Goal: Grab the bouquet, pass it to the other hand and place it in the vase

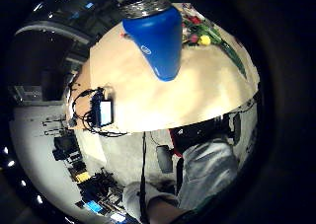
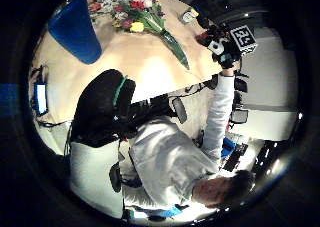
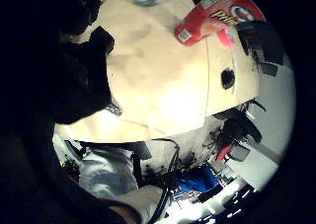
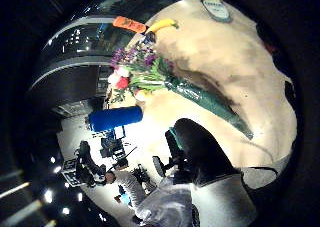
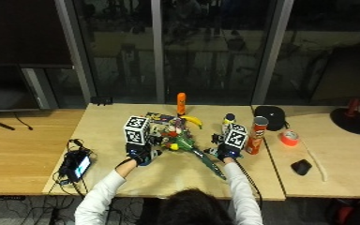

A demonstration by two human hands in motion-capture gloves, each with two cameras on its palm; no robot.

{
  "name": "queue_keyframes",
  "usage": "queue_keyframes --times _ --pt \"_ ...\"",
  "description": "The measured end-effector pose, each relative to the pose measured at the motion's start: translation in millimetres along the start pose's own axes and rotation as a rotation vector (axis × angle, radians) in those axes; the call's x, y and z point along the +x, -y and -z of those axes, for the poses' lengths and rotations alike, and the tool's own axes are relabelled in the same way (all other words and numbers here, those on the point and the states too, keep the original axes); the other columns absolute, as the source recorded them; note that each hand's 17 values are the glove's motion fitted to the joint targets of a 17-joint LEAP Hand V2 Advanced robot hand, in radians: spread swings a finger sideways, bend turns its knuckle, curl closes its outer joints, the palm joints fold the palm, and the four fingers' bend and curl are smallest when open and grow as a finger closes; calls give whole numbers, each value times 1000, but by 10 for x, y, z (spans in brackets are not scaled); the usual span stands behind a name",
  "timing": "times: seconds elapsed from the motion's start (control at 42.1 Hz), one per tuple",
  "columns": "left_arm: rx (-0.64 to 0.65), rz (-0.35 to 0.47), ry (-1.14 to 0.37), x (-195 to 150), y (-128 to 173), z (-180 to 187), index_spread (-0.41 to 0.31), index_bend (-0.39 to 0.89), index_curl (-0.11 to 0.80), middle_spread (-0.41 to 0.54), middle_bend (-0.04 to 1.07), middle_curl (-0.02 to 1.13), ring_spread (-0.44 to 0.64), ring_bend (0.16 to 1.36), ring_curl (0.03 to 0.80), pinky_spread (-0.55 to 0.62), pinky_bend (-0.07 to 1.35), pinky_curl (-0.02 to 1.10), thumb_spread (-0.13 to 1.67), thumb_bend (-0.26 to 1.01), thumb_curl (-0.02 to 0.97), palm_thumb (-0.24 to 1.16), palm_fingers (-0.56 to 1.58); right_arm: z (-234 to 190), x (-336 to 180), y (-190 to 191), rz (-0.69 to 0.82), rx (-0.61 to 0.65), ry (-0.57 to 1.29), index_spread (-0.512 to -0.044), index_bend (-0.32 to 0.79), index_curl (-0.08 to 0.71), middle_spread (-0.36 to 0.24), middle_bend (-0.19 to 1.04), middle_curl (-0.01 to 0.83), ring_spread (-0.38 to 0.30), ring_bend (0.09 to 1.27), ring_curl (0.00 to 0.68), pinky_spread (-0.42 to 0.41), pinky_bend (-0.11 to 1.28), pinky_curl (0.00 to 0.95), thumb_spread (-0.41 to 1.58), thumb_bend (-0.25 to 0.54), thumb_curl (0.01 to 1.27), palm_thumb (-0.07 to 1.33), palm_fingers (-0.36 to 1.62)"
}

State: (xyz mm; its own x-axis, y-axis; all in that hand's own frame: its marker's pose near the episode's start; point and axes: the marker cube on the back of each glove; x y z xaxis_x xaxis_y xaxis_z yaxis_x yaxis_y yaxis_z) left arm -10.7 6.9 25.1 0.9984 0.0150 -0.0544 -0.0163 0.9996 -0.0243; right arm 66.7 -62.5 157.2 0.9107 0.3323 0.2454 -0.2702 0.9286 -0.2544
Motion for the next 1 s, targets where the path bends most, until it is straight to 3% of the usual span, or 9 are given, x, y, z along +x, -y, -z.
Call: queue_keyframes --times 0.095,0.262,0.523,0.642,0.761,0.88,0.904,0.951,0.999 --pt "-2 -6 0 20 7 -34 44 156 297 289 184 301 380 526 250 376 277 309 1127 -19 302 460 262 -60 -51 -181 45 80 1 -140 58 64 73 265 344 -5 741 348 182 790 371 1041 -15 304 522 458" --pt "-9 -7 1 22 40 -98 44 156 304 289 188 308 385 530 256 378 267 315 1128 -20 307 460 257 -397 -28 -235 -23 -59 -16 -142 63 72 64 261 356 -13 735 352 176 790 370 1031 -23 316 534 460" --pt "-35 2 -7 2 19 -134 44 154 310 289 189 321 392 524 257 379 255 324 1129 -20 313 459 256 -724 -91 -201 -1 -63 -71 -141 68 87 51 258 372 -19 704 352 164 788 367 1028 -29 325 523 464" --pt "-27 1 -20 -26 4 -109 44 154 312 289 187 324 394 523 259 379 252 328 1129 -20 314 458 256 -842 -77 -240 -51 -77 -107 -145 121 119 58 268 382 25 636 345 236 722 357 1030 -39 319 478 361" --pt "-25 11 -16 -50 -9 -91 44 156 317 292 190 328 394 521 260 381 243 329 1129 -20 316 458 257 -966 -169 -266 -18 -71 -88 -149 102 127 63 247 375 24 635 332 248 707 341 1039 -26 325 482 398" --pt "-35 11 -23 -48 -4 -119 44 157 319 291 192 332 395 516 260 388 230 330 1129 -20 317 458 262 -1041 -198 -257 -47 -14 -166 -185 226 185 -8 321 399 -79 628 326 106 596 300 1056 27 345 611 735" --pt "-37 9 -24 -50 3 -129 44 157 319 291 192 333 395 516 260 389 229 330 1129 -20 317 458 262 -1043 -187 -259 -64 -9 -179 -194 241 200 -33 333 410 -108 666 346 4 625 320 1066 44 351 649 935" --pt "-35 7 -24 -52 17 -143 44 156 320 292 191 334 395 515 260 390 227 331 1129 -20 318 458 262 -1049 -180 -265 -81 -23 -171 -199 223 204 -57 309 406 -133 657 332 -66 607 303 1074 49 352 681 1022" --pt "-31 6 -24 -44 21 -141 40 155 320 292 190 335 395 514 260 391 225 332 1129 -20 318 458 263 -1048 -214 -263 -59 -40 -120 -208 283 253 -82 312 422 -151 660 357 -131 596 322 1088 81 363 753 1158"
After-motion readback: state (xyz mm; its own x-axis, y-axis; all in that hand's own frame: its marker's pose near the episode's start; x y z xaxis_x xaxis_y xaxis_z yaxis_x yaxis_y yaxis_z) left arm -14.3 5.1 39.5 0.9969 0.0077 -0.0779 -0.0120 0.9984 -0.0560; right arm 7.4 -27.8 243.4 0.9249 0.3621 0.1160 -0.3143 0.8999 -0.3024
